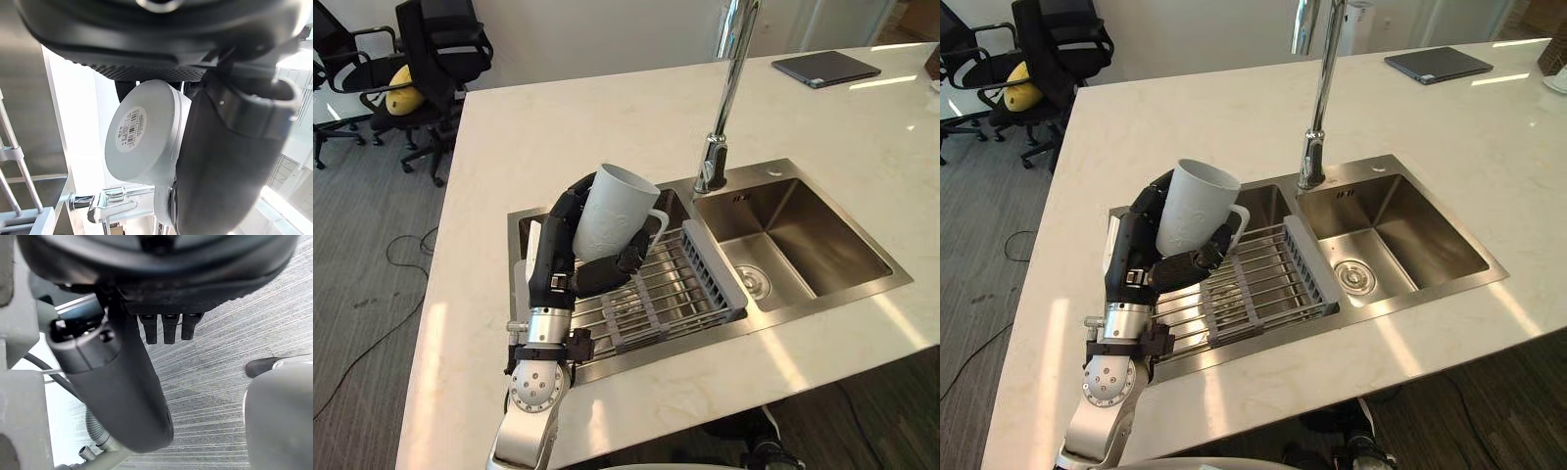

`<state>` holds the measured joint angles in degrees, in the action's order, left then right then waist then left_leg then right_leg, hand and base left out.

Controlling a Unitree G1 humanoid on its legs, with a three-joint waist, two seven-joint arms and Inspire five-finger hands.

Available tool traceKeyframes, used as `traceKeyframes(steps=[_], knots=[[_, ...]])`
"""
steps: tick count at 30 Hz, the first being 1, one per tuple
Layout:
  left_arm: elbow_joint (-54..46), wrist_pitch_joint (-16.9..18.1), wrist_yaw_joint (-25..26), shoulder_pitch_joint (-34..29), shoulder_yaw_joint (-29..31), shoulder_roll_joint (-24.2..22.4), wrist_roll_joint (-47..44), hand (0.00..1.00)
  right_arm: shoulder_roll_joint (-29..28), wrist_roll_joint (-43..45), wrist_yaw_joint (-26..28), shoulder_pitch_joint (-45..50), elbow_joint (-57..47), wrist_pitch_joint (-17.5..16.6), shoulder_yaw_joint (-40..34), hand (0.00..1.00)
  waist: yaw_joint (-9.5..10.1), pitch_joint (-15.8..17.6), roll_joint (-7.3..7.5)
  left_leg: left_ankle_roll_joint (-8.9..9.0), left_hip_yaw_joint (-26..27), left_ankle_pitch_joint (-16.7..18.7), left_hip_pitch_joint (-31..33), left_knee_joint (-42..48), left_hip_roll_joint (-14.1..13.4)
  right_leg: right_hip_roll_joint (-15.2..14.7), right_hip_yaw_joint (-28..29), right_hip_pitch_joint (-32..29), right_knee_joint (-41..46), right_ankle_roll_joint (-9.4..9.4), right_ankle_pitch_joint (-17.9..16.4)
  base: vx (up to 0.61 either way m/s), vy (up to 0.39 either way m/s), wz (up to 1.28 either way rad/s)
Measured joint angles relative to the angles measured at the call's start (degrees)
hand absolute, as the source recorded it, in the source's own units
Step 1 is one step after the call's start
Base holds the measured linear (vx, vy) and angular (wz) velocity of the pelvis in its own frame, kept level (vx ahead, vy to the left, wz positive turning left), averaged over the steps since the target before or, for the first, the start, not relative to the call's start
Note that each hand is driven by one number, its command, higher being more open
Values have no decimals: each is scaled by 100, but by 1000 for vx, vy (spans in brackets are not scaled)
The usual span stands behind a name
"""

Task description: Walk over to the sink, pick up the cup, carry it to the dishwasher, place the cup inside the dishwasher, then close the dishwasher door

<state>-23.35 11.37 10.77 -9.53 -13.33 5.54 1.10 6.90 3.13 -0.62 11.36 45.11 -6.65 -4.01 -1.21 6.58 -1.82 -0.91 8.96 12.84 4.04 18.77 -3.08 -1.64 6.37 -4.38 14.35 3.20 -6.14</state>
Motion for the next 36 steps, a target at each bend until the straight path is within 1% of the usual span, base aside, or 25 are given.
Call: traceKeyframes(steps=[2,3,4,5,6,7,8,9,10,12,13,14,15,16,17,18,19,21,22,23,25,26,27,32,36], knots=[[0,0,1,2,-11,4,3,30,0,9,-33,9,-55,1,-14,90,1,95,3,-73,-43,53,93,178,32,-49,-51,-73,260,64,-53,-159,55,17],[-5,6,-1,8,1,26,8,30,-23,10,-48,-4,-84,3,-12,90,43,122,19,-155,-43,17,128,185,60,-111,-74,-101,464,182,-256,-169,50,27],[4,8,0,4,3,17,8,30,-36,10,-53,-5,-103,2,-11,90,40,142,18,-176,-96,5,140,205,95,-141,-113,-142,846,204,-412,-141,29,38],[17,8,0,-22,5,12,5,30,-48,12,-54,7,-106,3,-6,90,62,135,14,-220,-192,-28,165,216,142,-162,-178,-114,1535,289,-681,-111,-19,48],[16,22,-7,-23,6,13,5,30,-63,14,-54,-3,-107,1,-6,90,154,86,31,-209,-295,-126,283,224,192,-162,-178,14,1945,478,-876,-103,-40,48],[14,36,-10,-21,4,12,5,30,-72,15,-54,-15,-109,-4,-7,90,190,44,51,-202,-347,-171,386,234,234,-161,-178,103,1988,526,-913,-84,-88,49],[-3,49,-7,-20,0,3,5,30,-86,17,-63,-72,-110,-13,-6,90,270,-54,118,-189,-432,-278,659,290,330,-178,-158,265,1713,469,-984,-58,-88,34],[-15,51,0,-15,-1,-16,4,30,-80,19,-72,-139,-110,-16,-6,90,346,-77,136,-172,-438,-336,811,324,363,-173,-150,338,1378,373,-1065,-109,-123,37],[-37,48,10,-11,-14,-31,4,30,-60,20,-93,-299,-112,-20,-2,90,429,-72,135,-140,-500,-498,1120,317,400,-160,-110,351,857,207,-1156,-161,-137,41],[-39,-3,-7,-7,-128,-29,4,30,-57,36,-138,-497,-110,-22,-2,90,421,13,104,-37,-785,-708,1367,319,415,-53,-30,531,285,115,-1185,-187,-157,70],[-39,-19,-17,-9,-252,-17,3,30,-60,134,-176,-528,-109,-27,3,90,390,118,83,49,-1048,-801,1359,355,402,84,-76,744,101,-76,-1130,-216,-185,97],[-51,-22,-13,-14,-429,-1,1,30,-56,204,-214,-500,-105,-32,4,90,410,133,59,136,-1265,-907,1351,374,343,232,-213,848,57,-197,-1077,-222,-189,90],[-75,-21,-6,-13,-462,-6,0,30,-51,234,-225,-506,-105,-39,3,90,419,142,44,178,-1318,-964,1353,385,306,303,-275,878,53,-250,-1046,-238,-174,73],[-127,-9,8,3,-476,-10,0,30,-46,237,-258,-531,-107,-81,-3,90,411,147,34,275,-1375,-1186,1351,194,249,356,-474,894,-17,-417,-945,-259,-144,70],[-150,9,11,80,-504,-22,-5,30,-52,242,-305,-536,-131,-149,-1,90,336,175,63,266,-1207,-1191,1413,204,156,376,-718,879,-170,-586,-806,-321,-159,89],[-163,22,4,138,-559,-27,-8,30,-39,250,-340,-529,-153,-148,-7,90,287,176,22,176,-948,-1006,1479,568,45,386,-917,860,-200,-632,-734,-274,-117,85],[-163,33,1,165,-603,-29,-9,30,-32,255,-378,-482,-174,-144,-7,90,260,175,21,166,-826,-882,1481,804,-16,377,-1008,839,-191,-635,-708,-254,-94,82],[-162,110,-8,245,-755,-64,-128,30,-42,409,-402,-271,-346,-143,5,90,153,170,29,201,-607,-425,1254,1346,-286,286,-1334,724,-172,-658,-616,-235,-21,74],[-158,121,-8,265,-791,-78,-171,30,-41,437,-406,-250,-350,-143,2,90,146,161,34,214,-563,-373,1122,1319,-354,247,-1393,666,-165,-650,-602,-229,58,64],[-142,127,-11,309,-885,-107,-232,30,-45,463,-412,-201,-346,-143,-2,90,122,135,14,278,-459,-280,838,1127,-454,181,-1508,543,-175,-607,-555,-210,104,59],[-85,142,-20,335,-971,-137,-234,30,-38,470,-415,-160,-333,-139,-5,90,54,91,-48,398,-445,-215,285,204,-454,105,-1631,462,-316,-505,-434,-170,134,52],[-34,143,-20,363,-952,-112,-236,30,-74,468,-416,-183,-317,-134,-7,90,20,31,-115,578,-437,-333,4,-559,-413,59,-1685,407,-388,-444,-361,-118,212,24],[102,147,-7,385,-950,-57,-244,30,-142,467,-411,-148,-326,-129,0,90,38,8,-40,471,-407,-514,-77,-801,-278,-46,-1675,410,-474,-339,-243,-97,217,15],[367,120,11,381,-879,43,-342,30,-317,447,-356,-181,-321,-122,6,90,39,-56,65,265,-303,-470,-50,-705,-30,-287,-1575,436,-597,-98,-58,-28,175,-7],[367,120,8,377,-838,46,-342,30,-309,406,-354,-193,-319,-121,47,90,48,-89,115,139,-229,-405,-30,-622,87,-409,-1486,424,-551,-27,-17,-44,97,-7]])
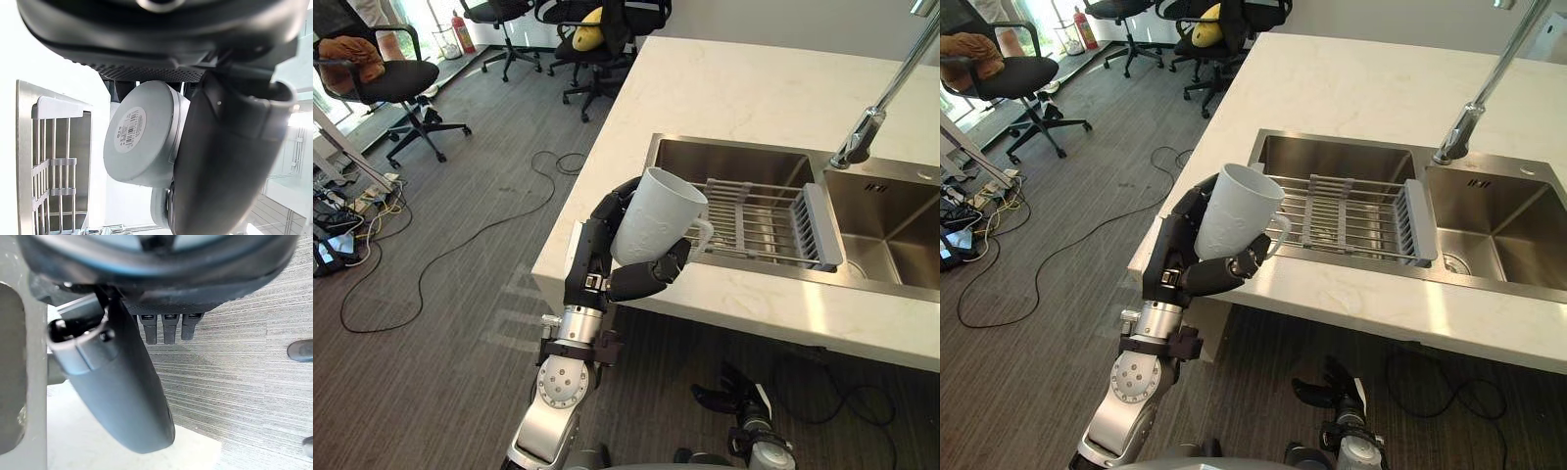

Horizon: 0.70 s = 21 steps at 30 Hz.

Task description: Walk over to the sink, pick up the cup, carry it to the dishwasher, place the cup inside the dishwasher, then close the dishwasher door

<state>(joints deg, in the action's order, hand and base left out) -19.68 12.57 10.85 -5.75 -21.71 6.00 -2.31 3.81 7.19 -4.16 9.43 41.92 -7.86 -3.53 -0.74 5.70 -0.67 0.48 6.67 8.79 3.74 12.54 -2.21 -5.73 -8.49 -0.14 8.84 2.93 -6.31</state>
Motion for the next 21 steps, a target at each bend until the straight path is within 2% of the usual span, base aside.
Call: traceKeyframes(steps=[2,5,8,10,12,15,16,17,18,19,20,21], knots=[[0,0,-19,0,-12,-1,1,30,1,-10,-1,9,0,7,43,90,-16,0,1,-51,-80,-11,27,3,65,-36,-7,-20,94,3,-4,-71,79,24],[-1,-1,-45,-7,-19,1,2,30,6,-11,3,30,-1,15,138,90,-38,-1,2,-139,-422,-107,129,2,183,-69,316,-139,422,-68,-57,-57,70,57],[-3,1,-11,-27,46,3,1,30,-3,-14,21,41,-2,15,211,90,-14,-59,97,-179,-855,-250,258,-35,454,-226,460,-117,480,-43,-340,-37,30,93],[-20,2,11,-176,157,-2,-2,30,22,-16,43,-3,-4,13,396,90,35,-77,84,-161,-1140,-379,369,-59,554,-259,350,-73,400,-15,-396,-36,-38,77],[-23,2,42,-377,237,-2,-47,30,-8,-66,70,4,-15,9,563,90,202,-73,95,-98,-1460,-525,422,-145,607,-238,23,4,354,-15,-395,-29,-86,70],[-26,-1,37,-526,261,-77,-147,30,-19,-92,48,-9,-16,9,641,90,243,-67,97,37,-2085,-772,602,-196,690,-198,-404,126,324,-11,-393,-31,-121,118],[-34,-1,39,-553,268,-92,-169,30,-25,-105,46,-17,-17,9,641,90,260,-66,97,74,-2149,-825,633,-207,701,-183,-449,153,324,-20,-399,-75,-67,132],[-58,-1,46,-583,292,-117,-241,30,-29,-147,30,-46,-19,5,645,90,283,-54,99,106,-2044,-999,692,-365,703,-194,-602,235,305,-61,-437,-89,-25,103],[-84,-1,44,-592,313,-139,-253,30,-44,-187,19,-61,-21,2,639,90,277,-49,94,30,-1883,-918,701,-497,619,-225,-762,274,278,-57,-440,-139,-30,122],[-148,1,49,-606,354,-187,-291,30,-38,-194,-21,-99,-29,7,633,90,292,7,166,29,-1192,-822,816,-384,410,-250,-1037,347,200,-51,-421,-134,-29,128],[-218,1,48,-609,374,-217,-340,30,8,-233,-78,-111,-52,-1,632,90,279,22,156,-69,-247,-527,1053,189,86,-294,-1347,428,162,-53,-423,-120,-29,119],[-254,5,47,-613,377,-231,-340,30,29,-236,-98,-117,-52,1,631,90,286,23,152,-105,193,-418,1117,458,-59,-309,-1456,464,145,-58,-430,-63,24,104]])
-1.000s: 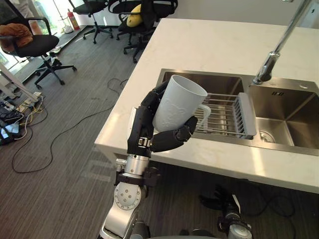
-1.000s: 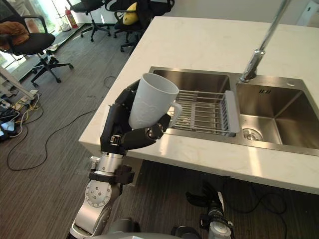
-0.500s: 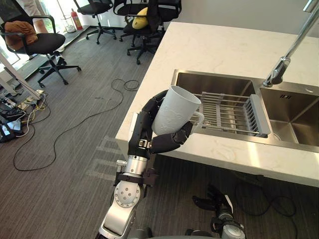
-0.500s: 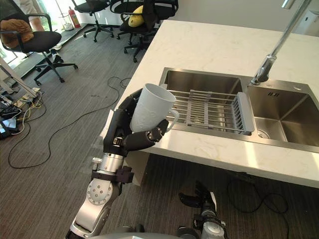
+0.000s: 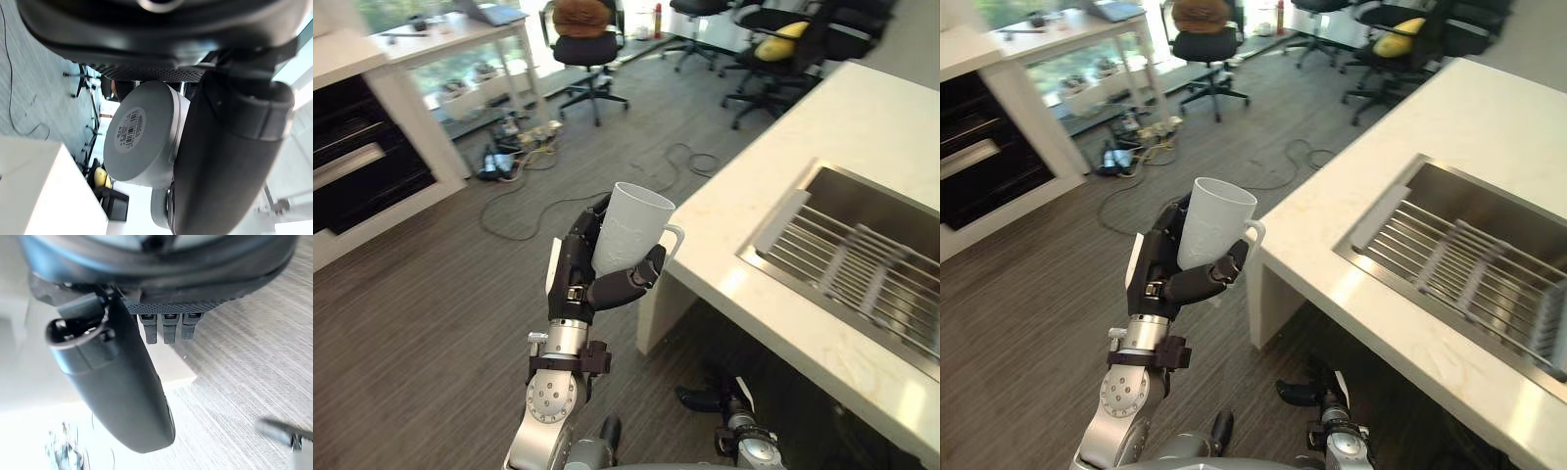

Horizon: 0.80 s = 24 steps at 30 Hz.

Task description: Walk over to the sink, pick up the cup, carry it to the dishwasher, place the cup inside the dishwasher, then close the dishwasher door

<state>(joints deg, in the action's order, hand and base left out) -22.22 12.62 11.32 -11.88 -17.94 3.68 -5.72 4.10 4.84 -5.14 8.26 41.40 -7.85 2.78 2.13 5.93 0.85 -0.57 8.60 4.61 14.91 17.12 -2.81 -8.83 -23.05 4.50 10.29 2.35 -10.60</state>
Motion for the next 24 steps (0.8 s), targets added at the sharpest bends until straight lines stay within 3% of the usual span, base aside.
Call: traceKeyframes(steps=[1,2,4,7,8,9,11,13,17,18,19,20,23,24], knots=[[-17,50,-8,-3,16,-41,-3,30,29,-2,-22,-2,-10,3,1,90,10,-10,-16,-10,535,113,-21,339,-225,-23,-150,84,-22,18,-20,-16,90,66],[-20,101,-17,-23,44,-71,-6,30,61,-8,-32,-4,-59,2,-2,90,0,-79,-133,32,583,178,-136,218,-307,5,-223,68,71,41,-116,12,116,57],[-9,122,-24,-32,142,-21,-30,30,23,-63,-40,-133,-69,9,8,90,19,-46,-55,-54,614,184,-202,40,-90,-133,-87,18,130,63,-240,45,139,16],[-9,97,-21,-61,310,-34,-155,30,-104,-133,-20,-210,-162,19,51,90,-4,-22,-13,-240,637,499,-139,321,152,-465,-35,-62,512,196,-431,100,190,7],[-6,82,-20,-67,312,-55,-175,30,-106,-227,1,-238,-156,41,91,90,-21,-10,-16,-297,623,645,-198,462,266,-676,46,-132,1010,293,-462,186,204,23],[-11,69,-28,-75,287,-61,-175,30,-86,-268,21,-274,-154,97,194,90,-38,-10,-29,-390,574,709,-288,532,344,-864,290,-418,1868,261,-443,205,194,29],[-9,54,-63,-75,233,-35,-173,30,-156,-296,64,-327,-167,117,245,90,-162,19,-19,-481,335,808,-504,556,419,-923,857,-860,3079,74,-400,247,145,63],[-9,43,-59,-71,230,-33,-172,30,-198,-362,67,-333,-268,111,284,90,-226,16,-8,-475,89,837,-693,453,427,-646,1392,-1180,3503,9,-599,243,51,71],[44,43,-39,-11,87,26,-171,30,-176,-405,86,-325,-462,50,333,90,-292,14,-6,-352,-418,825,-987,192,523,49,2341,-1756,2611,-15,-798,205,-57,59],[59,44,-40,6,43,31,-171,30,-175,-405,90,-323,-466,50,354,90,-315,15,-8,-305,-516,834,-994,192,523,156,2481,-1828,2436,7,-785,231,-182,95],[157,48,-48,66,-98,85,-171,30,-161,-406,97,-267,-508,51,432,90,-320,-7,46,-128,-698,928,-999,294,557,303,2744,-1869,1667,70,-381,186,-176,78],[235,57,-60,90,-138,101,-169,30,-154,-407,109,-248,-506,51,446,90,-327,-11,60,-69,-742,966,-1010,358,572,295,2761,-1846,1636,253,-127,234,-243,82],[443,8,-180,-17,-349,-11,-167,30,33,-450,141,-16,-763,76,512,90,-275,-165,-222,172,-897,1110,-999,420,235,478,2277,-1537,1398,97,-163,170,-179,52],[443,8,-210,-19,-387,-24,-166,30,65,-450,140,22,-833,78,520,90,-271,-168,-226,208,-917,1106,-993,418,185,498,2184,-1472,1357,76,-167,151,-192,60]])
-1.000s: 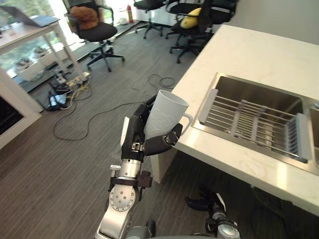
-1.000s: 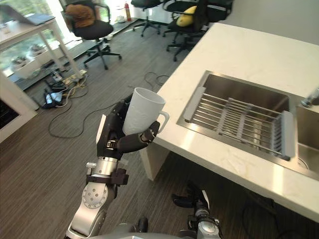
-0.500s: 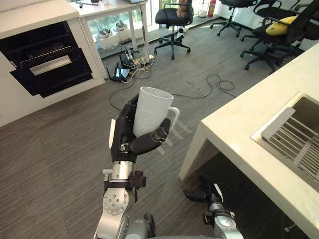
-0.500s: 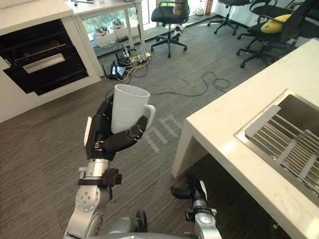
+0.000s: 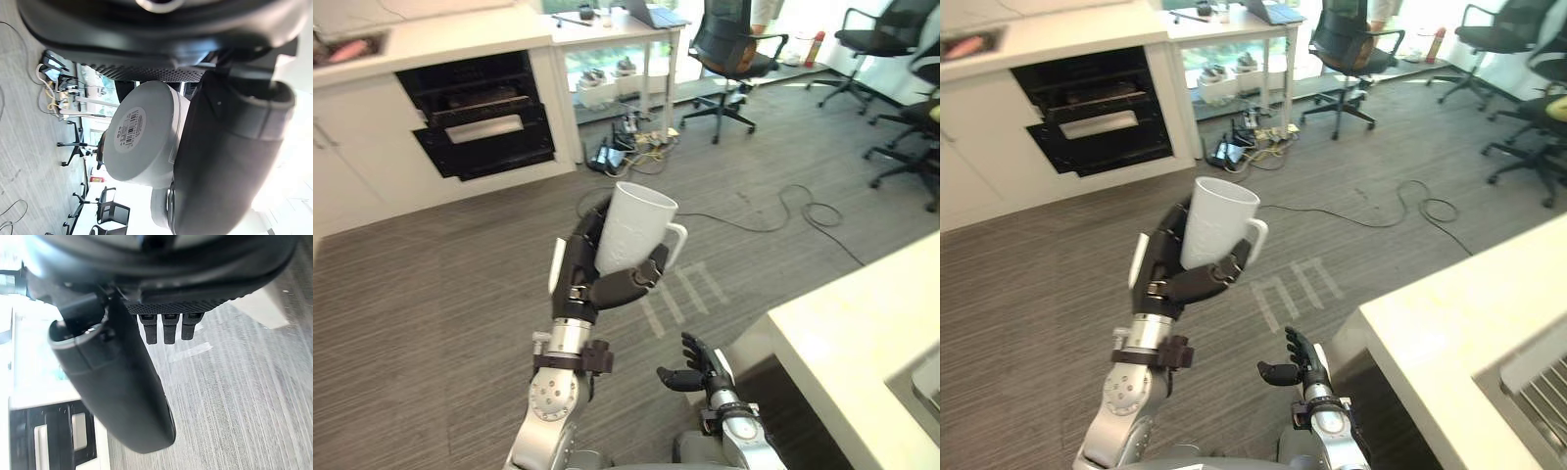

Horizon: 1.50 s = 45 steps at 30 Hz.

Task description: Walk over to the sink, pick up the cup, carry it to the dishwasher, place the cup inside the dishwasher, then close the dishwasher door

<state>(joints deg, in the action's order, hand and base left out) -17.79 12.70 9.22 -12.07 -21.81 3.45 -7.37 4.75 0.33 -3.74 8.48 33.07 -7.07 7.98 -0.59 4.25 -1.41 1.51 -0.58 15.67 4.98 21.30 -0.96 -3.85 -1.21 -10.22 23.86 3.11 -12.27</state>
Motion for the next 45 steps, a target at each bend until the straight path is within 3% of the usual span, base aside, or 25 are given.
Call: traceKeyframes(steps=[2,5,14,18,22,24,26,28,29,30,35,41,42,45], knots=[[-1,0,-101,23,-80,-46,-2,30,124,1,-63,151,-270,-9,-35,90,-33,9,15,119,101,-52,90,66,-143,5,-407,269,-207,-60,4,88,-179,86],[0,-1,-111,30,-47,-18,-17,30,178,4,-129,197,-290,-19,-108,90,-2,8,15,56,731,-100,128,164,-291,-17,-662,576,-466,-86,4,31,-62,56],[76,-1,-210,-79,-8,220,-102,30,-49,-1,-106,326,235,-70,-118,90,98,-16,41,18,902,-766,-126,-932,-102,-107,-1012,992,-1398,-135,471,-26,12,29],[76,-1,-291,-199,10,223,-96,30,3,-20,-115,318,279,-69,-149,90,87,-11,52,-58,973,-843,-203,-1164,-61,-124,-919,901,-1321,-126,514,-77,18,-11],[80,-29,-298,-265,75,245,-88,30,-6,-92,-107,193,341,-66,-124,90,78,67,163,-133,1168,-854,-345,-1241,88,-327,-693,595,-611,-53,203,-54,43,-19],[80,-36,-306,-264,73,254,-56,30,-14,-205,-99,199,347,-54,-90,90,19,97,211,-221,1090,-850,-421,-1224,185,-406,-374,416,-9,-71,68,-15,46,17],[80,-39,-302,-253,75,282,-38,30,-57,-247,-86,254,316,-49,-86,90,-71,115,219,-317,834,-864,-446,-1181,201,-238,228,138,562,-206,-61,23,-5,62],[82,-38,-271,-249,82,272,-15,30,-101,-275,-39,447,149,-43,-12,90,-135,89,243,-218,465,-796,-259,-975,203,50,996,32,489,-199,-270,16,-85,100],[67,-31,-235,-250,130,268,16,30,-107,-275,-31,485,97,-42,59,90,-145,33,362,-231,327,-739,-149,-879,292,33,1129,36,203,-129,-208,35,-143,101],[91,-53,-194,-250,220,210,33,30,-99,-275,-11,486,53,-25,135,90,-130,49,456,-193,149,-677,-82,-743,364,-65,1020,61,145,61,-129,65,-151,80],[74,-85,-174,-312,367,-45,27,30,-77,-271,6,544,-436,11,127,90,10,-37,359,48,-264,-596,252,-438,45,78,286,273,-154,-108,-126,101,-140,67],[76,-92,-174,-424,396,10,-43,30,-56,-261,-45,438,-408,-6,-11,90,117,-125,379,126,-434,-758,96,-796,39,85,19,658,-726,-172,-50,119,-49,27],[450,-152,-197,-696,451,197,-58,30,-14,-238,-103,348,347,-6,-92,90,-55,-426,146,166,-496,-1470,-115,-1730,-107,248,26,802,-1299,-248,463,41,-2,7],[450,-152,-197,-696,451,197,-58,30,-13,-238,-103,348,347,-6,-94,90,-58,-427,146,167,-490,-1470,-118,-1730,-110,249,32,800,-1302,-248,463,0,0,-3]])
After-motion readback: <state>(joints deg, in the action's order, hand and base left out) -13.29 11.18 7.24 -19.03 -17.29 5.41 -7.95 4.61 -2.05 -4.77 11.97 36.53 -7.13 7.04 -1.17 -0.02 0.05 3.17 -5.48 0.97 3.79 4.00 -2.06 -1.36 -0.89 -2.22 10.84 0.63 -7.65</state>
